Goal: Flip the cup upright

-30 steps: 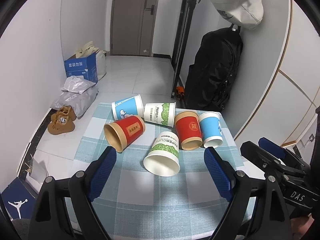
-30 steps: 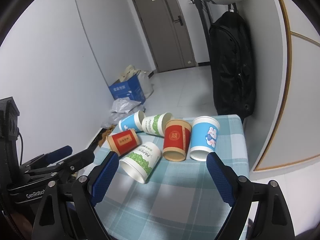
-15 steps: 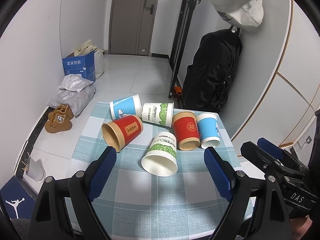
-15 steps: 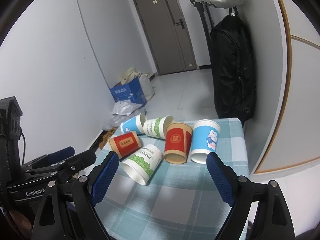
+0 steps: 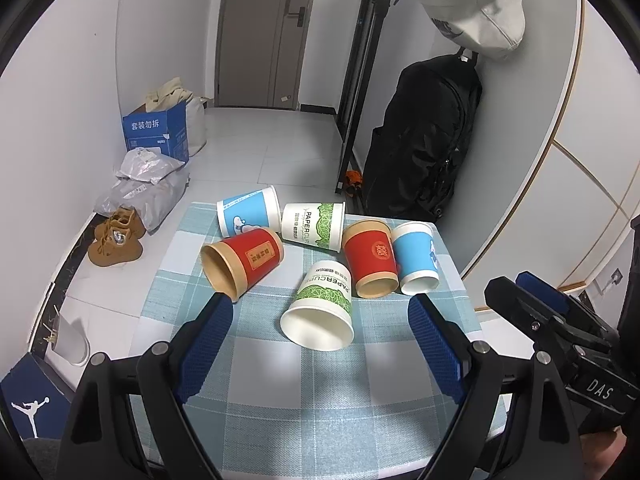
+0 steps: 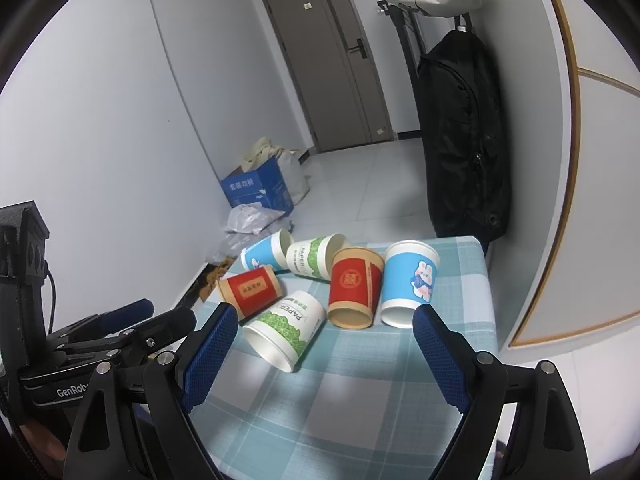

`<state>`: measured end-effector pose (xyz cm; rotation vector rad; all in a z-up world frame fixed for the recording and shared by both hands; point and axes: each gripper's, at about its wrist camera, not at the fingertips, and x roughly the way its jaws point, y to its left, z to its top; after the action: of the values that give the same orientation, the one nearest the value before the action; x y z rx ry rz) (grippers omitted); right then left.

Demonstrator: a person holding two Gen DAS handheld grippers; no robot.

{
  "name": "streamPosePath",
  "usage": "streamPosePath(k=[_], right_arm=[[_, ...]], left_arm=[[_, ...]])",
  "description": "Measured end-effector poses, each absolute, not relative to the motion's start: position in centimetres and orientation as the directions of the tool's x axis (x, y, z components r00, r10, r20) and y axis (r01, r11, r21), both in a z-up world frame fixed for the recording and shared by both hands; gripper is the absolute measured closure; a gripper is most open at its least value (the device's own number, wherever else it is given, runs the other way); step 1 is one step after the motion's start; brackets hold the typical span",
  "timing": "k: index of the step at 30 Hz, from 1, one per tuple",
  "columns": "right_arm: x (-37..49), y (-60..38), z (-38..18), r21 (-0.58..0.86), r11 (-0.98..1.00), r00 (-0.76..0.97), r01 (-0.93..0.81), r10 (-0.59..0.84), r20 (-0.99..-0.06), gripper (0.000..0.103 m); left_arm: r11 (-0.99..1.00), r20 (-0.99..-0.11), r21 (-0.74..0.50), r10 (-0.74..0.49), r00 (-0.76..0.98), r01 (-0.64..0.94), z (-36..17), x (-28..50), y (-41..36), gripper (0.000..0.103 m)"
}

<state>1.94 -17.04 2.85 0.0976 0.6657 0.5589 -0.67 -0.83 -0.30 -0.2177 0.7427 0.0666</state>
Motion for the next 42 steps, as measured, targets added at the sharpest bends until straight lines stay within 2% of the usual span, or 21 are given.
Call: streamPosePath(k=[32,35,42], right_arm=[[1.7,-17.0,3.0,0.265,0.847,0.646,-0.461,0.525,-0.554,0.013],[1.9,-17.1,3.0,0.271,0.849,0.648,-0.453,0.522,-0.554,0.013],[2.7,-18.2,3.0,0.299,0.862,0.653,-0.409,0.506,-0.564,0.013]], left_arm=[[0.976,-0.679,-0.189,-0.051,0.732,-0.107,-0.4,-0.3,-0.9,0.017],[0.981,-0.703,-0.174,-0.066,0.708,-0.081,-0.6,1.1,-1.2,0.017],[0.97,-0.782,-0.24,-0.17,0.6,-0.037,-2.7,4.8,-0.7,0.017]])
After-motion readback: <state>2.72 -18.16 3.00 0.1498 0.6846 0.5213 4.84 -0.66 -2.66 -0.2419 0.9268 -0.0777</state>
